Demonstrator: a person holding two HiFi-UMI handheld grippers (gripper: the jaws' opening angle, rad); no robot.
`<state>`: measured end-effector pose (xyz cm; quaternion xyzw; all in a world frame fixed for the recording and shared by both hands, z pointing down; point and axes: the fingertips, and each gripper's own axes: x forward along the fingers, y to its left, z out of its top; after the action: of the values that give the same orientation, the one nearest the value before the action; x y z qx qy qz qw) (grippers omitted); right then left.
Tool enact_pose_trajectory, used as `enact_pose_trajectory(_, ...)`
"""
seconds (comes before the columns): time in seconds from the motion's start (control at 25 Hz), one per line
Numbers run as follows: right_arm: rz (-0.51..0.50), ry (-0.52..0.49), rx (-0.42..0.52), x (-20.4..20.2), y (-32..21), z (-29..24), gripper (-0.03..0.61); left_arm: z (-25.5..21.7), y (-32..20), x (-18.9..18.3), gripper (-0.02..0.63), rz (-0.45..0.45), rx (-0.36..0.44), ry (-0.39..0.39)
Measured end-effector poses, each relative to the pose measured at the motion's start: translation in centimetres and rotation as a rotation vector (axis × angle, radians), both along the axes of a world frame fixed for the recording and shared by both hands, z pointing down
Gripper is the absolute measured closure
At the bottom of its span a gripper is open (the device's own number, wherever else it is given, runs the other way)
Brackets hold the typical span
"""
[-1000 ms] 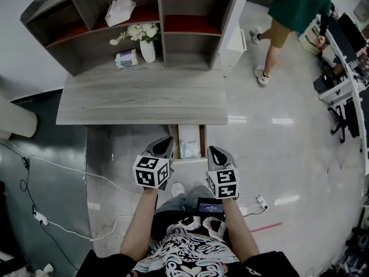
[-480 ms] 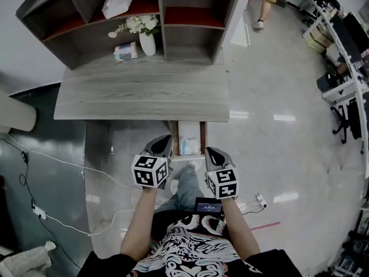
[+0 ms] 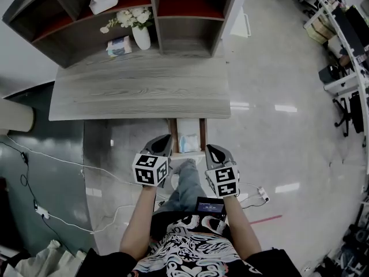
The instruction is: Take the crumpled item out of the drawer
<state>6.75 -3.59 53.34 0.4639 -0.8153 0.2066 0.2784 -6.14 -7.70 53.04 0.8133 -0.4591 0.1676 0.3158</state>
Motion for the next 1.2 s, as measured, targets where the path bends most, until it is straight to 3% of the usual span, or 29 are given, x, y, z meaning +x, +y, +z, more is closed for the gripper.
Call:
enact_pose_trajectory(0.16,-0.047,0.020,-0.017,-0.8,-0.2,0.6,0.574,1.9,0.0,-0.4,0.607,0.005,-0.039,-0.024)
enact_pose_trajectory(0.4,-0.163,0.144,-0.105,-1.1,0.3,5.1,0.572,5.0,0.5,0.4,0.606,0.023,-0.096,-0.040)
enact_pose_trajectory(0.68,-0.183,0.138,-0.166,-1.3,0.1,8.4,0.574,8.3,1.9,0.5,0.607,0.074,-0.160,-0.098)
enact_pose_trajectory(1.2,-0.252,0.163,-0.244,-2.4,-0.7,12.7,0.572,13.9,3.6,0.0,0.606,0.099,-0.295,-0.131)
